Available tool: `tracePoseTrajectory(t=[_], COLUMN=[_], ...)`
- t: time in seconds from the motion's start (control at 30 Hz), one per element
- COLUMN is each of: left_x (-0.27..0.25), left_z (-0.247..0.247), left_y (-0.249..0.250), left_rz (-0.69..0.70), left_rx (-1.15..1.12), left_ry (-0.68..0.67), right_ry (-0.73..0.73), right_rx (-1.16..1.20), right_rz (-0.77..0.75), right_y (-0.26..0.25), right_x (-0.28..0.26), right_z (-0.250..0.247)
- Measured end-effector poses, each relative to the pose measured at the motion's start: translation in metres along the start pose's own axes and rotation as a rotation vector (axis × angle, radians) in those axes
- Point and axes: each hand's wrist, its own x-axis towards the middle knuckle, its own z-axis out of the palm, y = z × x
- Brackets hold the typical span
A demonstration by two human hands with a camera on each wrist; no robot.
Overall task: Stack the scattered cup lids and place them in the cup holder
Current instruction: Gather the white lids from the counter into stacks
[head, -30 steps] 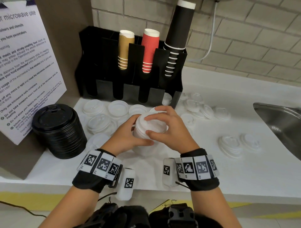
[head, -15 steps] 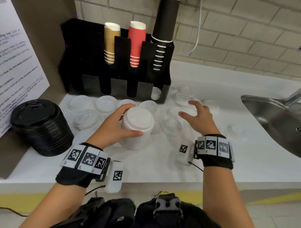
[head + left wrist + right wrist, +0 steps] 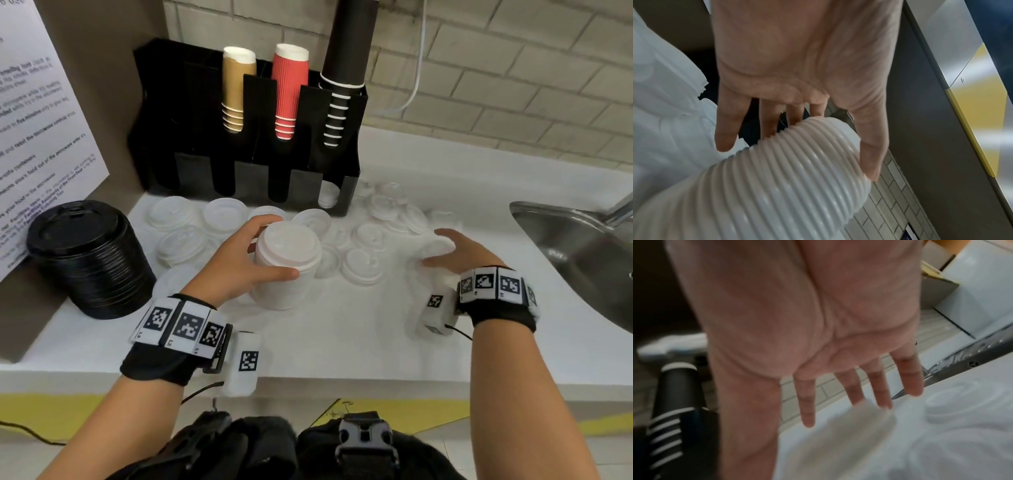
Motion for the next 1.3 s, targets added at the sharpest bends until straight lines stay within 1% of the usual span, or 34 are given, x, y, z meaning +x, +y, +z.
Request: tracePoseTrajectory(t=[0.1,0.13,0.23,0.37,0.47,0.57,0.67,0.73,0.77,0.87,0.93,1.0,1.07,1.17,1.3], left_x=[-0.001,-0.001,-0.002,-0.003,-0.003,-0.004,-0.005,-0.005,-0.005,-0.006,-0.006,-0.005,-0.005,-0.004,-0.002], left_z=[0.002,0.002,0.004,0.005,0.006,0.007,0.007,0.008,0.007,0.007,0.006,0.006,0.005,0.004,0.003], left_y=[-0.003,-0.003,-0.004,-0.003,-0.003,-0.003,-0.004,-0.004,-0.004,-0.004,-0.003,-0.003,-0.002,-0.002,0.000], left_rz=[-0.006,-0.005,0.002,0.007,0.009,0.000,-0.004,-0.002,-0.002,-0.011,-0.001,0.009,0.006,-0.007,-0.057], left_rx=[-0.013,-0.016,-0.031,-0.046,-0.048,-0.057,-0.061,-0.057,-0.055,-0.056,-0.044,-0.031,-0.023,-0.025,-0.050], left_ry=[0.016,0.020,0.033,0.049,0.059,0.065,0.071,0.073,0.070,0.058,0.061,0.063,0.054,0.040,0.026], right_ry=[0.056,0.048,-0.034,0.034,0.025,0.096,0.100,0.084,0.059,-0.034,-0.091,-0.144,-0.172,-0.157,-0.162], right_rx=[-0.017,-0.035,-0.086,-0.104,-0.165,-0.229,-0.175,-0.041,0.053,0.357,0.475,0.486,0.454,0.374,0.272], right_rz=[0.045,0.072,0.128,0.124,0.137,0.156,0.141,0.039,-0.059,-0.415,-0.582,-0.698,-0.770,-0.868,-0.913], right_y=[0.000,0.003,0.014,0.022,0.016,0.002,-0.013,-0.022,-0.028,-0.054,-0.074,-0.092,-0.107,-0.124,-0.139], right_x=[0.001,0.001,-0.001,-0.003,-0.007,-0.012,-0.021,-0.027,-0.031,-0.048,-0.059,-0.068,-0.074,-0.080,-0.087], right_z=[-0.005,-0.004,0.006,0.015,0.014,0.010,0.002,-0.002,-0.003,0.006,0.018,0.030,0.039,0.051,0.059])
